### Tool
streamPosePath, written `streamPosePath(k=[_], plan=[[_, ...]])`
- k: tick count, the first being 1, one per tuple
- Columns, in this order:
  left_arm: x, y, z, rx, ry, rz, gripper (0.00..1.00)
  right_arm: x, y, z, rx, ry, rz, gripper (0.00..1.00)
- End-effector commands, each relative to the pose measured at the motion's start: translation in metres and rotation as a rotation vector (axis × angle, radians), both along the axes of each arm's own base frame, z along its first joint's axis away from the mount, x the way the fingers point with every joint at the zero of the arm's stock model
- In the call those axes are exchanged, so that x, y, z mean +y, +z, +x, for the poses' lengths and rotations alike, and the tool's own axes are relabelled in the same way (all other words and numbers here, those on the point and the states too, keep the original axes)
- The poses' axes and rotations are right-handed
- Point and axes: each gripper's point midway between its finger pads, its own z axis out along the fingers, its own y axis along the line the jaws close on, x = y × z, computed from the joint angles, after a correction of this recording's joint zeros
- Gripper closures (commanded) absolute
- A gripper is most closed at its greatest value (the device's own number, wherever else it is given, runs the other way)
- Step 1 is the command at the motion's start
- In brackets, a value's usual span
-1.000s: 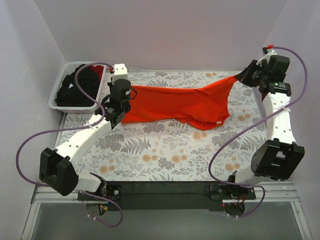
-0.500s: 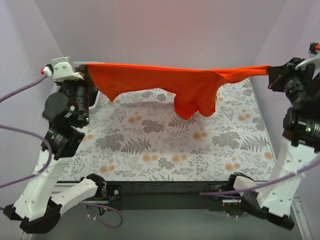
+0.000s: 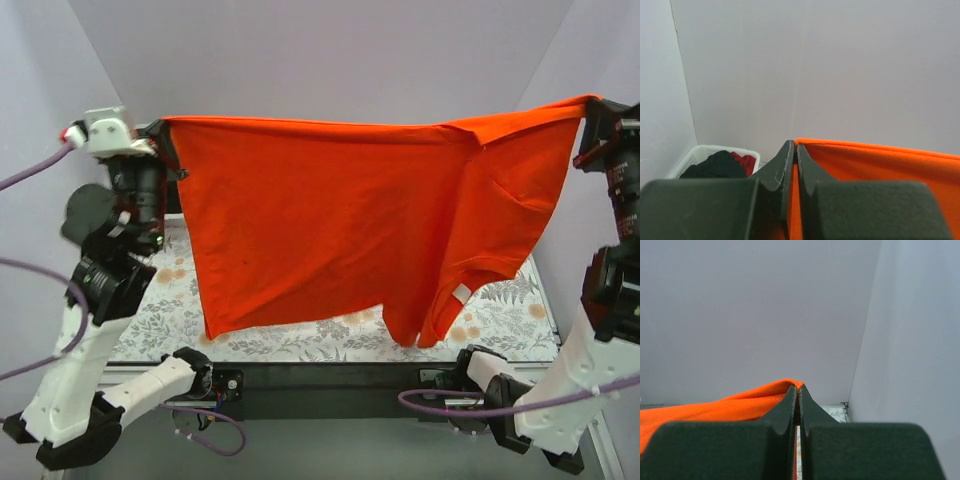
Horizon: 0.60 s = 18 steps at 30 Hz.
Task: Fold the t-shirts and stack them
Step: Flatten the tshirt out
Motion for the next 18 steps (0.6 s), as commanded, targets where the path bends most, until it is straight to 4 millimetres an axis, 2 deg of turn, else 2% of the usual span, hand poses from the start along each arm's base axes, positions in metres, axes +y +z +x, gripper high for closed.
streamPosePath(k=[1,2,3,5,7,8,9,10,11,12,14,15,16,17,18], plan=[[-0.016,-0.064,0.062,0.176,0.113,0.122,1.0,-0.012,-0.044,0.077,0.169,0.079,0.017,0.99],[-0.022,-0.077,0.073,0.199,0.114,0.139,1.0,-0.015,-0.066,0.097,0.219,0.097,0.037,0.99],[-0.028,-0.104,0.089,0.249,0.118,0.173,1.0,-0.013,-0.079,0.109,0.248,0.133,0.044,0.99],[-0.044,-0.141,0.124,0.308,0.104,0.205,1.0,-0.018,-0.122,0.145,0.333,0.172,0.077,0.99],[-0.038,-0.175,0.151,0.369,0.116,0.187,1.0,-0.022,-0.163,0.176,0.417,0.188,0.101,0.99],[-0.044,-0.208,0.173,0.435,0.102,0.206,1.0,-0.019,-0.188,0.192,0.453,0.205,0.103,0.99],[-0.033,-0.223,0.185,0.464,0.129,0.203,1.0,-0.022,-0.206,0.205,0.482,0.187,0.095,0.99],[-0.031,-0.241,0.197,0.485,0.139,0.2,1.0,-0.024,-0.233,0.226,0.537,0.186,0.101,0.99],[-0.028,-0.273,0.213,0.542,0.152,0.218,1.0,-0.016,-0.252,0.239,0.576,0.2,0.098,0.99],[-0.026,-0.289,0.224,0.563,0.157,0.222,1.0,-0.022,-0.287,0.263,0.643,0.171,0.109,0.99],[-0.026,-0.31,0.243,0.577,0.161,0.22,1.0,-0.02,-0.321,0.285,0.71,0.155,0.136,0.99],[-0.026,-0.345,0.256,0.637,0.165,0.245,1.0,-0.022,-0.33,0.298,0.717,0.146,0.152,0.99],[-0.025,-0.355,0.266,0.64,0.17,0.247,1.0,-0.022,-0.365,0.314,0.779,0.143,0.21,0.99],[-0.024,-0.363,0.277,0.648,0.173,0.254,1.0,-0.021,-0.379,0.323,0.797,0.145,0.229,0.99],[-0.021,-0.396,0.286,0.704,0.179,0.278,1.0,-0.02,-0.39,0.331,0.812,0.147,0.246,0.99]])
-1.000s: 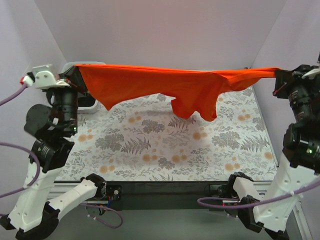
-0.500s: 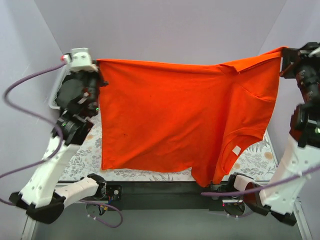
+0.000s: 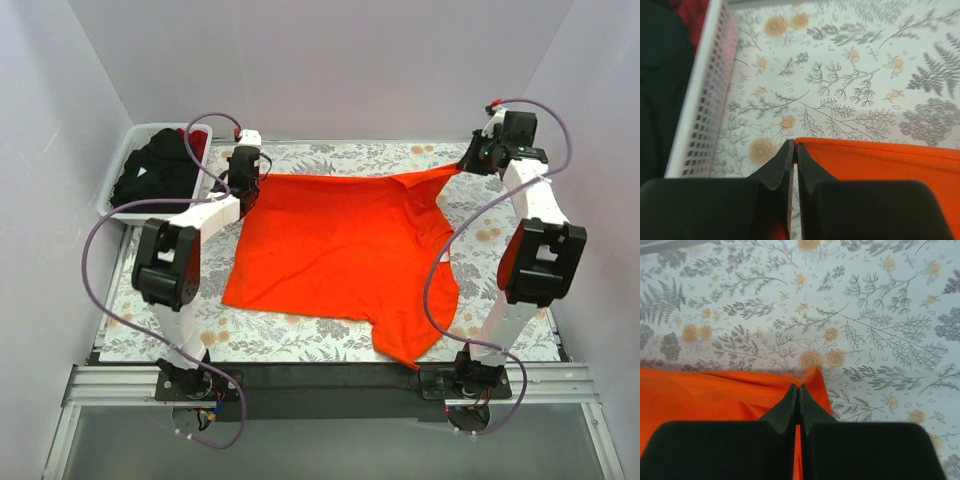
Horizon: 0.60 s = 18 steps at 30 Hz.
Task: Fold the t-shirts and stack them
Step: Flatten the tshirt out, then fold the tshirt
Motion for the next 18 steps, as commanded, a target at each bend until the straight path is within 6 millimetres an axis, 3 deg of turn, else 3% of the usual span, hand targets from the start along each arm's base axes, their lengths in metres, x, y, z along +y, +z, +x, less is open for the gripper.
streamPosePath(k=[1,2,3,4,7,11,18], plan=[[0.008,-0.005,0.041,-0.065,0.031,-0.013,1.0,-0.017,-0.005,0.051,-0.082,-0.079,0.002,0.99],[0.01,-0.008,0.05,-0.065,0.036,-0.014,1.0,-0.015,-0.014,0.059,-0.07,-0.075,0.004,0.99],[0.014,-0.016,0.056,-0.05,0.041,-0.009,1.0,-0.013,-0.04,0.066,-0.024,-0.066,0.016,0.99],[0.015,-0.042,0.061,-0.006,0.044,0.003,1.0,-0.012,-0.041,0.073,-0.027,-0.058,0.02,0.99],[0.022,-0.063,0.071,0.025,0.053,0.009,1.0,-0.008,-0.065,0.08,0.011,-0.046,0.04,0.99],[0.023,-0.072,0.077,0.038,0.044,0.015,1.0,0.0,-0.076,0.079,0.038,-0.033,0.067,0.99],[0.024,-0.062,0.085,0.024,0.037,0.024,1.0,0.01,-0.059,0.044,0.057,-0.057,0.102,0.99]])
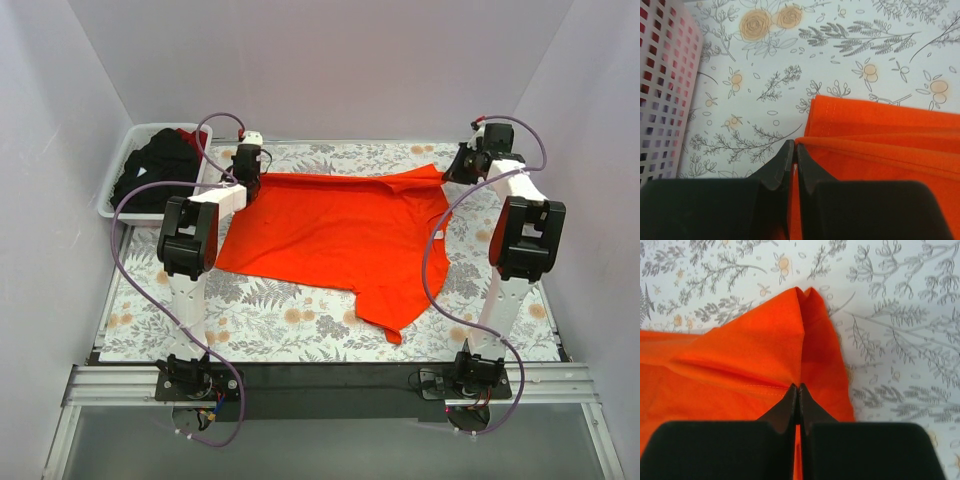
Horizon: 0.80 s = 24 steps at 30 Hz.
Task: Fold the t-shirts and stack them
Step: Fold the tshirt
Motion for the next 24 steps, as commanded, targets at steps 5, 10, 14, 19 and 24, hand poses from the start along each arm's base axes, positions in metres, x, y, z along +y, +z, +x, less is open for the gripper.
streamPosePath(k=[5,10,14,19,24], plan=[[0.012,0.037,0.011,-0.07,0.02,0.013,1.0,-0.009,0.063,-0.034,-0.089,-0.082,-0.039,0.99],[0.013,0.039,0.004,-0.06,0.022,0.014,1.0,-0.009,0.06,-0.068,-0.051,-0.124,-0.044,0.99],[0.015,0.037,0.0,-0.052,0.021,0.02,1.0,0.002,0.045,-0.088,-0.006,-0.119,-0.03,0.99],[0.019,0.03,-0.007,-0.03,0.026,0.044,1.0,0.019,0.014,-0.115,0.089,-0.116,0.005,0.99],[0.022,0.023,-0.011,-0.021,0.033,0.061,1.0,0.017,-0.016,-0.136,0.171,-0.154,-0.002,0.99]])
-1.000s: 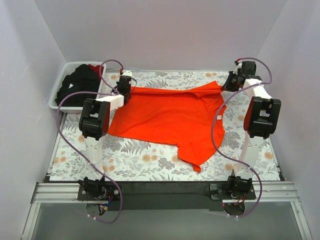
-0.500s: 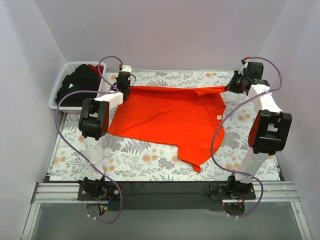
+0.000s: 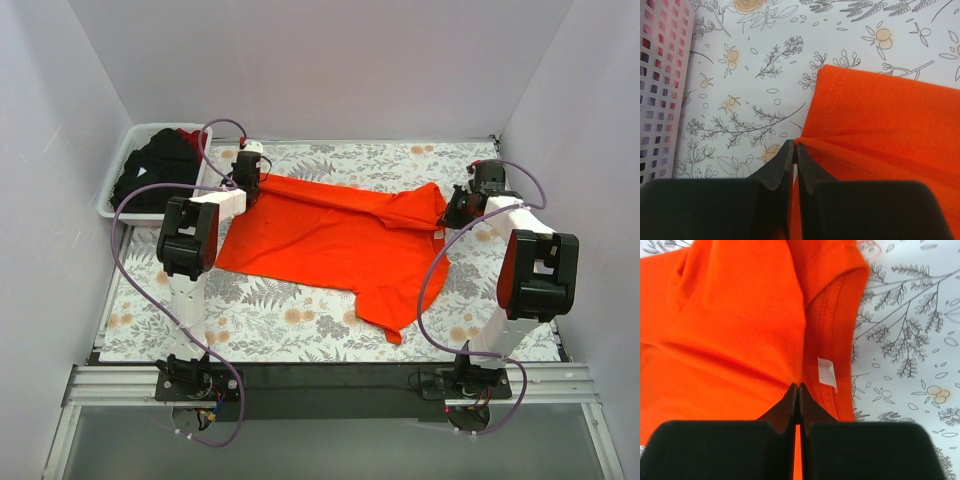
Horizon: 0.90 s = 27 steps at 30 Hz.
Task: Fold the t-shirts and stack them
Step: Fold the tshirt
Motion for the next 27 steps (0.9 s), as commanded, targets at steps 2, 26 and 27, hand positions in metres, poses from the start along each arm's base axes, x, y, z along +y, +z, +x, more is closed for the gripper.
streamPosePath(k=[2,26,27], plan=[[0.018,0.035,0.002,-0.065,0.043,0.041,1.0,-0.005,0.005,-0.001,-0.017,-0.038,-0.01,0.99],[0.023,0.021,-0.02,-0.045,0.045,0.085,0.91,-0.001,-0.017,-0.028,0.051,-0.06,0.015,0.97],[0.023,0.024,-0.021,-0.053,0.053,0.077,0.86,-0.001,-0.015,-0.027,0.045,-0.06,0.015,0.93]])
